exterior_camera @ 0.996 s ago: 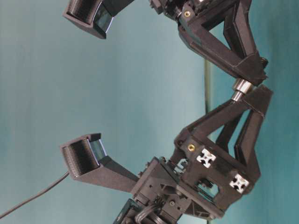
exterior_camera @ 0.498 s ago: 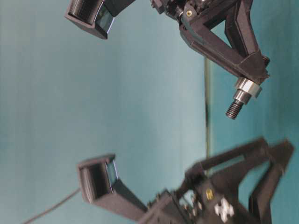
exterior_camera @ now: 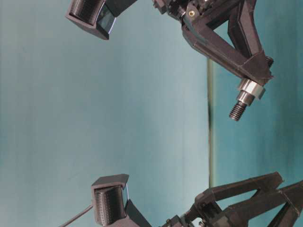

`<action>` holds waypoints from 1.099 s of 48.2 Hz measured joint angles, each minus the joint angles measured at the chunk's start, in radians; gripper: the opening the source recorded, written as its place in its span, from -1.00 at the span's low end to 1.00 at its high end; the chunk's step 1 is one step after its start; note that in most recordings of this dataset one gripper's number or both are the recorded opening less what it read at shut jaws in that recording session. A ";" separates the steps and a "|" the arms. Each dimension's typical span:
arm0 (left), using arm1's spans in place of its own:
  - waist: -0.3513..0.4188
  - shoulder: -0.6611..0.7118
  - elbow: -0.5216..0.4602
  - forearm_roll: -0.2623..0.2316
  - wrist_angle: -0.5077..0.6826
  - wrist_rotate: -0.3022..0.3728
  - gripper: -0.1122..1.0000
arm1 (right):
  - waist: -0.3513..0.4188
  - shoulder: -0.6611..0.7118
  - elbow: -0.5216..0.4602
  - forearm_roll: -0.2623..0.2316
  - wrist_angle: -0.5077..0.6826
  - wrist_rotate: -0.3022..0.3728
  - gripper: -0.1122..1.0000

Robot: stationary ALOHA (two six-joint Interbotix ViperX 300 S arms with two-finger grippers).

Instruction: Insert the washer onto the shaft with both hands.

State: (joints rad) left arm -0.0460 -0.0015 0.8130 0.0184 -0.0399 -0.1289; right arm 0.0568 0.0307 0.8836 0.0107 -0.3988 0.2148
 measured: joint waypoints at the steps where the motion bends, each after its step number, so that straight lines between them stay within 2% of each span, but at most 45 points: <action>1: 0.000 0.000 0.000 0.000 0.000 0.000 0.78 | 0.000 0.002 0.000 0.000 0.000 0.000 -0.79; 26: 0.000 -0.023 0.043 0.000 0.008 -0.002 0.78 | 0.000 0.002 0.000 0.000 0.000 0.000 -0.79; 53: 0.000 -0.023 0.043 0.002 0.009 -0.003 0.78 | 0.000 0.000 0.000 0.000 0.000 0.000 -0.79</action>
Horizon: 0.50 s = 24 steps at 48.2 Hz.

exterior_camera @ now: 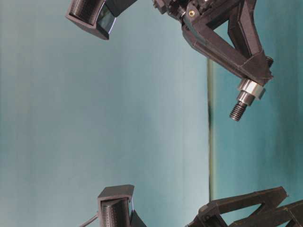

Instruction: Insert the washer onto the shaft with both hands.

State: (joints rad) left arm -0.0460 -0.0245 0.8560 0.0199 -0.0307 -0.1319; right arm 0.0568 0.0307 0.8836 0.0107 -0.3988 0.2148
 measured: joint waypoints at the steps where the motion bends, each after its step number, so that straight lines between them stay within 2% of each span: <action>1: 0.000 -0.002 0.000 -0.002 -0.002 0.002 0.78 | 0.000 0.000 0.000 0.000 0.000 0.000 -0.79; 17: 0.000 -0.002 0.000 -0.002 0.003 0.011 0.78 | 0.000 0.000 0.000 0.000 0.000 0.000 -0.79; 24: 0.000 -0.002 0.002 -0.002 0.000 0.021 0.70 | 0.000 0.000 0.000 0.000 0.000 0.000 -0.79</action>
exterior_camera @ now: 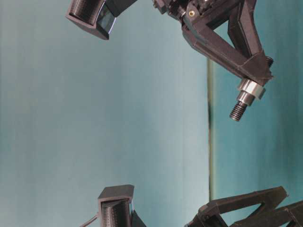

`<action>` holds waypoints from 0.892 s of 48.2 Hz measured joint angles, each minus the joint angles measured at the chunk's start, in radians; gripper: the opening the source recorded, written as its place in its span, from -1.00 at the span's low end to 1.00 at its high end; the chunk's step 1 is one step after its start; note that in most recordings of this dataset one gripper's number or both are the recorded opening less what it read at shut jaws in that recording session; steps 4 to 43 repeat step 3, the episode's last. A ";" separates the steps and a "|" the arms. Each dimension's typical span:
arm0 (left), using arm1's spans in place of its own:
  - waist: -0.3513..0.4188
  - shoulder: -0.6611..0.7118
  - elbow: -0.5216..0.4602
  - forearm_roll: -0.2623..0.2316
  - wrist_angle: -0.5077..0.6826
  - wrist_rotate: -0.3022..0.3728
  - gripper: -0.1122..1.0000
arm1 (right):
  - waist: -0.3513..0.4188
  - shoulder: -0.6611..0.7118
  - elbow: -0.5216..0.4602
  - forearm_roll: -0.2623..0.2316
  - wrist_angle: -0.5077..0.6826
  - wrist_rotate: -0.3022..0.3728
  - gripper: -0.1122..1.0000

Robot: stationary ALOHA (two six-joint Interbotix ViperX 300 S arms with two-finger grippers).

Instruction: Insert the washer onto the shaft with both hands.

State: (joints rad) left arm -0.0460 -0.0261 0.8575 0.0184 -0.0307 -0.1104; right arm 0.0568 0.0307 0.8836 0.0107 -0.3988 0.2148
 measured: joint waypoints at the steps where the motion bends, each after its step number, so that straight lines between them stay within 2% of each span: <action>1: 0.000 0.000 0.000 0.002 -0.002 0.003 0.69 | 0.000 0.002 0.000 0.002 0.000 0.000 -0.79; 43: -0.005 0.000 0.002 0.000 -0.002 0.009 0.67 | 0.000 0.002 0.000 0.000 0.000 0.000 -0.79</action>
